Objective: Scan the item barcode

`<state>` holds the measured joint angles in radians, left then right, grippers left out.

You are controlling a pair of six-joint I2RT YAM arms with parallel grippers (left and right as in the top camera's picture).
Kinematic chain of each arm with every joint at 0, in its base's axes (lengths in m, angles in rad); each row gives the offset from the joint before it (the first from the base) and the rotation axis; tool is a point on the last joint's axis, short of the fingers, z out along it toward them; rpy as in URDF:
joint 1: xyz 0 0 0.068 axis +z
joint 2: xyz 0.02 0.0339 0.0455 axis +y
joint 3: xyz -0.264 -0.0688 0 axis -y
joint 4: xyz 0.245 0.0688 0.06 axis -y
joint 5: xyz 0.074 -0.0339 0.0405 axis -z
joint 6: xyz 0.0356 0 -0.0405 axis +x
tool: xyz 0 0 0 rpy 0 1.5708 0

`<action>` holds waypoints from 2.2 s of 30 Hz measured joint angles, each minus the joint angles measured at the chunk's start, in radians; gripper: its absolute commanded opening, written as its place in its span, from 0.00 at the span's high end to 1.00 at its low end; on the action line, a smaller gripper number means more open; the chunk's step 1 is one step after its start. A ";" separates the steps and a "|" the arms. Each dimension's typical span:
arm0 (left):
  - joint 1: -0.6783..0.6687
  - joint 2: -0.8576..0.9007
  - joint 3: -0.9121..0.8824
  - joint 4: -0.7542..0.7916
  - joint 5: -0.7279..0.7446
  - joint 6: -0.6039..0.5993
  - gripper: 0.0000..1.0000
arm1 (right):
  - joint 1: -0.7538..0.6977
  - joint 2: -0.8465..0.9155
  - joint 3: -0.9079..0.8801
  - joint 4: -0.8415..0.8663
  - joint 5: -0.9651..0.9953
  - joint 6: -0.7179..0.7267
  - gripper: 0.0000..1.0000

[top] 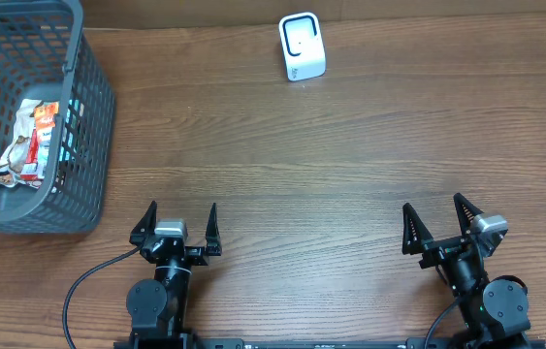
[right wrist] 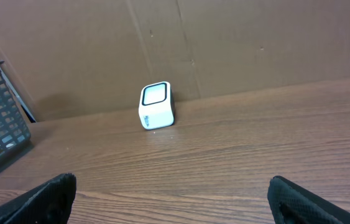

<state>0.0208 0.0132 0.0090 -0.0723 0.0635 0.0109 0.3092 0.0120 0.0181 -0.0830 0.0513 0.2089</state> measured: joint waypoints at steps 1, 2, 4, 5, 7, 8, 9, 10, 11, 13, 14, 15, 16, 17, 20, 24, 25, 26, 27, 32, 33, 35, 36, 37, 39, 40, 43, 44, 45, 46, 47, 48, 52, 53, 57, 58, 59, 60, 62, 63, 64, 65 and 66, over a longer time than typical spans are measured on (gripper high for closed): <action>0.000 0.000 0.000 0.000 0.000 0.000 0.00 | 0.000 0.000 0.000 0.000 0.000 0.000 0.00; 0.000 0.000 0.000 0.000 0.000 0.000 0.00 | 0.000 0.000 0.000 0.000 0.000 0.000 0.00; 0.000 0.000 0.000 0.000 0.000 0.000 0.00 | 0.000 0.000 0.000 0.000 0.000 0.000 0.00; 0.000 0.000 0.000 0.000 0.000 0.000 0.00 | 0.000 0.000 0.000 0.000 0.000 0.000 0.00; 0.000 0.000 0.000 0.000 0.000 -0.002 0.00 | 0.000 0.000 0.000 0.000 0.000 0.000 0.00; 0.000 0.000 0.000 -0.002 0.000 -0.006 0.00 | 0.000 0.000 0.000 0.000 0.000 0.000 0.00; 0.000 0.000 0.000 -0.003 0.000 -0.014 0.00 | 0.000 0.000 0.000 0.000 0.000 0.000 0.00; 0.000 0.000 0.002 -0.012 0.000 -0.030 0.00 | 0.000 0.000 0.000 0.000 0.000 0.000 0.00; 0.000 0.000 0.006 -0.019 -0.001 -0.043 0.01 | 0.000 0.000 0.000 0.000 0.000 0.000 0.00; 0.000 0.000 0.023 -0.055 0.007 -0.081 0.00 | 0.000 0.000 0.000 0.000 0.000 0.000 0.00; 0.000 0.000 0.035 -0.080 0.021 -0.095 0.00 | 0.000 0.000 0.000 0.000 0.000 0.000 0.00; 0.000 0.000 0.048 -0.107 0.040 -0.110 0.00 | 0.000 0.000 0.000 0.000 0.000 0.000 0.00; 0.000 0.000 0.063 -0.136 0.062 -0.119 0.00 | 0.000 0.000 0.000 0.000 0.000 0.000 0.00; 0.000 0.000 0.081 -0.178 0.087 -0.127 0.00 | 0.000 0.000 0.000 0.000 0.001 0.000 0.00; 0.000 0.000 0.157 -0.304 0.132 -0.145 0.00 | 0.000 0.000 0.000 -0.001 0.000 0.000 0.00; 0.000 0.003 0.306 -0.449 0.155 -0.153 0.00 | 0.000 0.000 0.000 0.000 0.000 0.000 0.00; 0.000 0.010 0.347 -0.475 0.160 -0.155 0.00 | 0.000 0.000 0.000 0.000 0.000 0.000 0.00; 0.000 0.021 0.393 -0.494 0.164 -0.156 0.00 | 0.000 0.000 0.000 0.000 0.000 0.000 0.00; 0.000 0.035 0.433 -0.514 0.167 -0.158 0.00 | 0.000 0.000 0.000 0.000 0.000 0.000 0.00; 0.000 0.189 0.689 -0.720 0.181 -0.158 0.00 | 0.000 0.000 0.000 -0.001 0.000 0.000 0.00; 0.000 0.231 0.747 -0.766 0.182 -0.151 0.00 | -0.001 0.000 0.000 0.000 0.000 0.000 0.00; 0.000 0.331 0.883 -0.861 0.186 -0.129 0.00 | -0.001 0.000 0.000 0.000 0.000 0.000 0.00; 0.000 0.383 0.951 -0.912 0.188 -0.115 0.00 | -0.001 0.000 0.000 0.000 0.001 0.000 0.00; 0.000 0.431 1.012 -0.947 0.188 -0.103 0.00 | -0.001 0.000 0.000 0.000 0.000 0.000 0.00; 0.000 0.552 1.159 -1.062 0.188 -0.076 0.00 | -0.001 0.000 0.000 0.000 0.000 0.000 0.00; 0.000 0.607 1.226 -1.110 0.188 -0.066 0.00 | -0.001 0.000 0.000 0.000 0.000 0.000 0.00; 0.000 0.785 1.425 -1.248 0.188 -0.052 0.00 | -0.001 0.000 0.000 0.000 0.001 0.000 0.00; 0.000 0.838 1.481 -1.279 0.191 -0.051 0.00 | -0.001 0.000 0.000 -0.001 0.000 0.000 0.00; 0.000 0.896 1.537 -1.302 0.196 -0.047 0.00 | -0.001 0.000 0.000 0.000 0.000 0.000 0.00; 0.000 0.943 1.577 -1.308 0.201 -0.043 0.00 | -0.001 0.000 0.000 0.000 0.000 0.000 0.00; 0.000 0.980 1.607 -1.311 0.207 -0.039 0.00 | -0.001 0.000 0.000 0.000 0.001 0.000 0.00; 0.000 1.021 1.635 -1.312 0.214 -0.036 0.00 | -0.001 0.000 0.000 0.000 0.000 0.000 0.00; 0.000 1.125 1.666 -1.287 0.238 -0.020 0.00 | -0.001 0.000 0.000 0.000 0.000 0.000 0.00; 0.000 1.138 1.666 -1.274 0.241 -0.011 0.00 | -0.001 0.000 0.000 0.000 0.000 0.000 0.00; 0.004 1.190 1.683 -1.201 0.240 0.015 0.04 | -0.001 0.000 0.000 0.000 0.000 0.000 0.00; 0.008 1.202 1.700 -1.193 0.239 0.015 0.04 | -0.001 0.000 0.000 0.000 0.000 0.000 0.00; 0.019 1.220 1.732 -1.190 0.233 0.014 0.04 | -0.001 0.000 0.000 0.000 0.001 0.000 0.00; 0.033 1.240 1.770 -1.187 0.227 0.014 0.04 | -0.001 0.000 0.000 0.000 0.000 0.000 0.00; 0.063 1.283 1.855 -1.186 0.209 0.011 0.04 | -0.001 0.000 0.000 0.000 0.000 0.000 0.00; 0.078 1.303 1.896 -1.182 0.201 0.011 0.03 | -0.001 0.000 0.000 0.000 0.000 0.000 0.00; 0.098 1.330 1.944 -1.184 0.190 0.011 0.03 | -0.001 0.000 0.000 -0.001 0.000 0.000 0.00; 0.116 1.352 1.983 -1.181 0.182 0.010 0.03 | -0.001 0.000 0.000 0.000 0.000 0.000 0.00; 0.141 1.383 2.032 -1.180 0.170 0.010 0.02 | -0.001 0.000 0.000 0.000 0.000 0.000 0.00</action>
<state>0.1619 1.3964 2.0407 -1.2526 0.2337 0.0208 0.3084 0.0120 0.0181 -0.0830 0.0517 0.2089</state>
